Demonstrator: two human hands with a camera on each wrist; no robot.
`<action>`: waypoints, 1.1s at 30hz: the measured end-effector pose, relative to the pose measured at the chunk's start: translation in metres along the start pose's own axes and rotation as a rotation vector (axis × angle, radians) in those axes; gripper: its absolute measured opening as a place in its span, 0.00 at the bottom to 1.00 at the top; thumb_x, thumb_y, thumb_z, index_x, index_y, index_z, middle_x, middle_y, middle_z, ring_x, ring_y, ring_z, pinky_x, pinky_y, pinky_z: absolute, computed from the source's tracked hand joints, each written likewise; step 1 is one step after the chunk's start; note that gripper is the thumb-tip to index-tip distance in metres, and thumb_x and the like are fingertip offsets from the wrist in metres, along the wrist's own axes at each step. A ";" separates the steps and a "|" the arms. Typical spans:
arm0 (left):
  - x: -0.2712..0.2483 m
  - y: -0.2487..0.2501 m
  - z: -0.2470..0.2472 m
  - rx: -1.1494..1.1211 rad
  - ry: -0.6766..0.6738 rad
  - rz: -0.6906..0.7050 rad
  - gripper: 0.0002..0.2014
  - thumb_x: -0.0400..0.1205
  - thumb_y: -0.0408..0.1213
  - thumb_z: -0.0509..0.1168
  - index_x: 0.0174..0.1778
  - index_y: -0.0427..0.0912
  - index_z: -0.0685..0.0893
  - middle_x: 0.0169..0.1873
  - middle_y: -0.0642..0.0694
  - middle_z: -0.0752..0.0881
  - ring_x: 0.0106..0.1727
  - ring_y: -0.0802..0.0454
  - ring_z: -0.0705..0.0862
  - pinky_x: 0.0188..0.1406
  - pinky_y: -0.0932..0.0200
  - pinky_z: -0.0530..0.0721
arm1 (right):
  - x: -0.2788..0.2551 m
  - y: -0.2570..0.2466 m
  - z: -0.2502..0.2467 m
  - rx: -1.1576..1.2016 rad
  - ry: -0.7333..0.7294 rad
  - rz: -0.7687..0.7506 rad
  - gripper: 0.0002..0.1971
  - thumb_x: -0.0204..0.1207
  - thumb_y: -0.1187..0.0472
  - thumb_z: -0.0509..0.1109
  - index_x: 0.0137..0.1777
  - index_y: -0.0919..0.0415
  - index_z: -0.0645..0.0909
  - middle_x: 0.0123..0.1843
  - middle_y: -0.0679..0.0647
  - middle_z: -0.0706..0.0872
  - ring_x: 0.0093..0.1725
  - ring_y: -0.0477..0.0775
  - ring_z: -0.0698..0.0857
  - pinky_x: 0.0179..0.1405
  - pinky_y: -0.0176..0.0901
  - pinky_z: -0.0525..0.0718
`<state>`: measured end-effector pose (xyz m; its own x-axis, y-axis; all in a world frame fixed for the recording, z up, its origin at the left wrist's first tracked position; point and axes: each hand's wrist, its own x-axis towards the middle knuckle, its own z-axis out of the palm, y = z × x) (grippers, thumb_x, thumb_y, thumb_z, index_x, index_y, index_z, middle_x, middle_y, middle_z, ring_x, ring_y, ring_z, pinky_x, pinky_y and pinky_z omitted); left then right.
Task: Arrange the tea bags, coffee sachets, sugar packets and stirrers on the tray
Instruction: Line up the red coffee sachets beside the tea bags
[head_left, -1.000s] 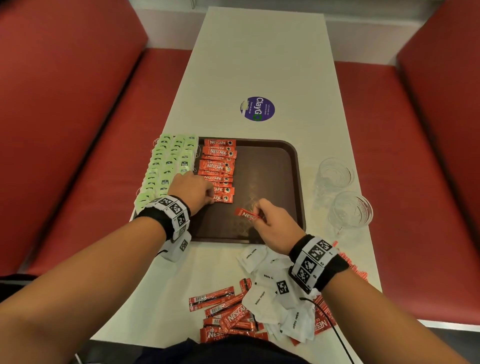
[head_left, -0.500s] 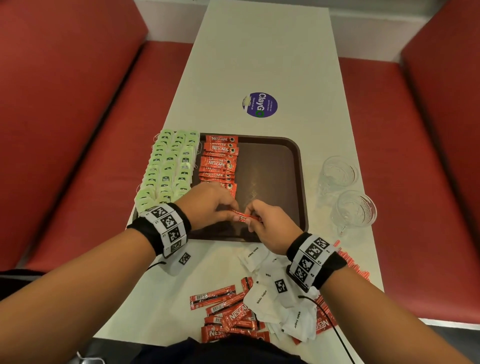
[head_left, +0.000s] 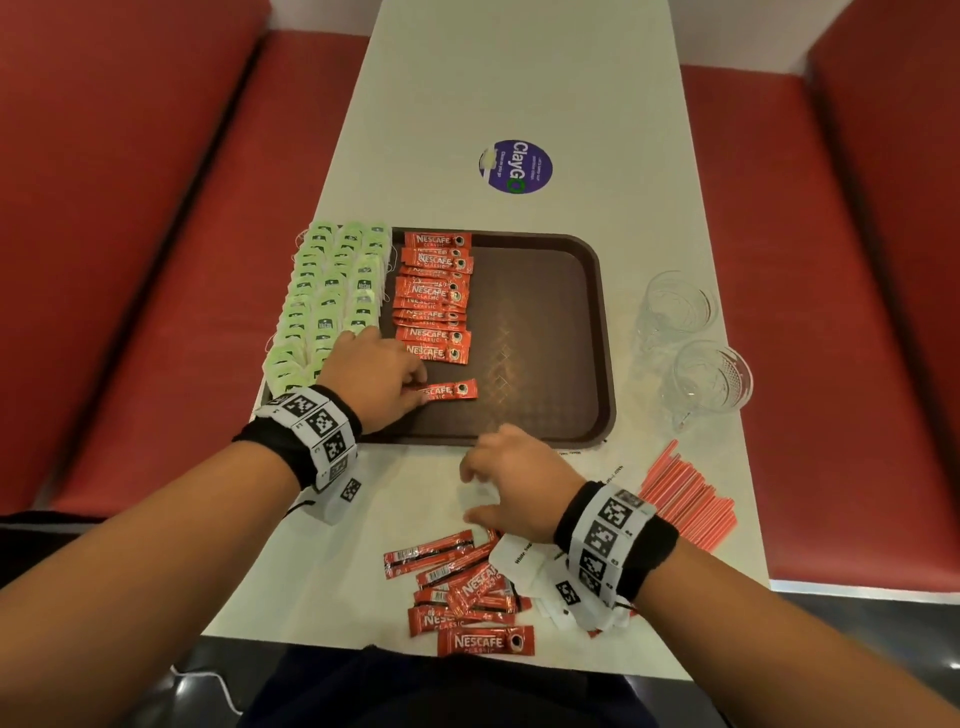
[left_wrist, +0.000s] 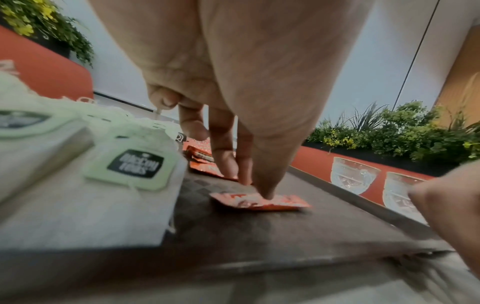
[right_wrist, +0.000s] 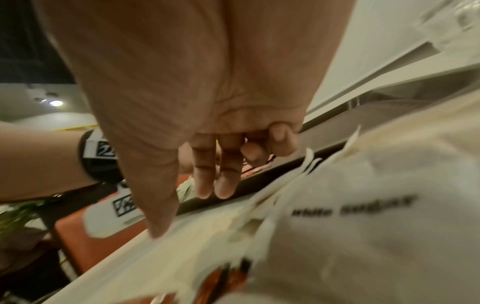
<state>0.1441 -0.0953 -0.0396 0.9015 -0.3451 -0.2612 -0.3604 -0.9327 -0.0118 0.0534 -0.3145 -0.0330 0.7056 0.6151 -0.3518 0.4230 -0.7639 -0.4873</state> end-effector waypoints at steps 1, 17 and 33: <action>0.000 0.002 0.000 -0.028 0.006 0.011 0.16 0.79 0.63 0.66 0.57 0.62 0.85 0.52 0.58 0.86 0.57 0.50 0.77 0.59 0.47 0.73 | -0.002 -0.005 0.004 -0.018 -0.031 -0.022 0.23 0.72 0.41 0.77 0.62 0.51 0.82 0.56 0.47 0.83 0.57 0.50 0.74 0.57 0.47 0.78; 0.031 0.000 -0.007 0.005 0.028 -0.050 0.07 0.81 0.53 0.69 0.52 0.61 0.87 0.51 0.55 0.88 0.58 0.48 0.80 0.59 0.48 0.76 | -0.039 -0.023 0.033 -0.385 -0.294 -0.233 0.39 0.60 0.33 0.81 0.66 0.53 0.78 0.59 0.54 0.80 0.57 0.56 0.73 0.58 0.54 0.75; -0.068 0.029 -0.010 -0.205 -0.110 0.238 0.09 0.83 0.53 0.66 0.52 0.55 0.87 0.43 0.59 0.84 0.48 0.56 0.81 0.46 0.57 0.80 | -0.024 -0.027 0.036 -0.374 -0.137 -0.183 0.25 0.72 0.41 0.76 0.63 0.56 0.79 0.57 0.54 0.83 0.59 0.58 0.76 0.57 0.55 0.74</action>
<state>0.0743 -0.1001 -0.0124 0.7623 -0.5531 -0.3362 -0.4922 -0.8327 0.2538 0.0045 -0.3020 -0.0404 0.5287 0.7479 -0.4014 0.7284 -0.6425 -0.2378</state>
